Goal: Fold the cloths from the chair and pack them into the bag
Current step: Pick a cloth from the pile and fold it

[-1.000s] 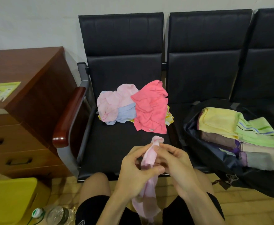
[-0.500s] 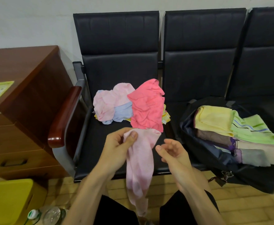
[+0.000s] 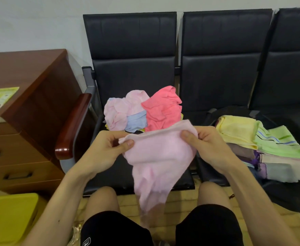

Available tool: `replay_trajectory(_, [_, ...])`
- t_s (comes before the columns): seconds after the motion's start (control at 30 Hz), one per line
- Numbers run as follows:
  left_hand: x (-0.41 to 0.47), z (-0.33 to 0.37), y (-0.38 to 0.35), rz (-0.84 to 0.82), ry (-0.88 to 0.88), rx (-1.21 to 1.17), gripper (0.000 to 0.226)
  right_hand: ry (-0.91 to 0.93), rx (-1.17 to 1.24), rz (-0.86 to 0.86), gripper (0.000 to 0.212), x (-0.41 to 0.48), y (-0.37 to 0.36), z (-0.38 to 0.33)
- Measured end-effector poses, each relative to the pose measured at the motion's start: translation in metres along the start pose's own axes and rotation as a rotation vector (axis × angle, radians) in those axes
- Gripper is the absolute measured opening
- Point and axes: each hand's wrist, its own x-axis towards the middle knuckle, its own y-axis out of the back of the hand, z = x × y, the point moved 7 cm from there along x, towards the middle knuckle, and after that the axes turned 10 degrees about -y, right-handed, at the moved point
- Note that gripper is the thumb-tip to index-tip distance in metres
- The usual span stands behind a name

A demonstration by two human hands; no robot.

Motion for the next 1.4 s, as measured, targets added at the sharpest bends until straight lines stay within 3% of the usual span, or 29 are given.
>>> replay_trajectory(0.1, [-0.006,-0.001,-0.005,0.024,0.001,-0.013,0.018,0.004,0.016,0.04,0.063,-0.004,-0.004,0.001])
replay_trajectory(0.23, [-0.008,0.0,-0.005,0.081,0.008,-0.082,0.031,-0.094,0.074,0.047,0.091,-0.004,-0.006,0.021])
replay_trajectory(0.4, [-0.009,-0.002,-0.015,0.105,-0.024,-0.139,0.033,-0.131,0.095,0.064,0.088,-0.011,-0.003,0.033])
replay_trajectory(0.53, [-0.011,-0.005,-0.033,0.031,-0.004,-0.166,0.023,-0.135,0.111,0.091,0.099,-0.017,0.002,0.042])
replay_trajectory(0.73, [-0.003,0.008,-0.062,-0.053,-0.054,-0.082,0.018,-0.2,0.264,0.152,0.072,-0.023,0.005,0.054])
replay_trajectory(0.83, [0.003,0.014,-0.077,-0.079,-0.056,-0.095,0.028,-0.313,0.317,0.164,0.063,-0.029,-0.007,0.072])
replay_trajectory(0.93, [0.007,0.015,-0.086,-0.024,-0.008,-0.182,0.024,-0.509,0.44,0.188,0.048,-0.04,-0.022,0.092])
replay_trajectory(1.0, [0.007,0.012,-0.089,0.047,0.058,-0.295,0.018,-0.622,0.554,0.152,0.043,-0.053,-0.031,0.108])
replay_trajectory(1.03, [0.008,0.01,-0.09,0.091,0.098,-0.351,0.017,-0.615,0.562,0.056,0.04,-0.058,-0.038,0.11])
replay_trajectory(1.1, [0.008,0.007,-0.087,0.17,0.175,-0.435,0.02,-0.555,0.427,-0.138,0.045,-0.065,-0.057,0.113])
replay_trajectory(1.17, [0.009,0.004,-0.083,0.212,0.217,-0.476,0.024,-0.542,0.26,-0.218,0.048,-0.067,-0.071,0.13])
replay_trajectory(1.27, [0.009,0.0,-0.073,0.242,0.221,-0.47,0.029,-0.516,0.073,-0.181,0.023,-0.063,-0.082,0.146])
replay_trajectory(1.4, [0.008,-0.011,-0.059,0.287,0.203,-0.379,0.026,-0.551,-0.023,-0.177,0.028,-0.068,-0.082,0.154])
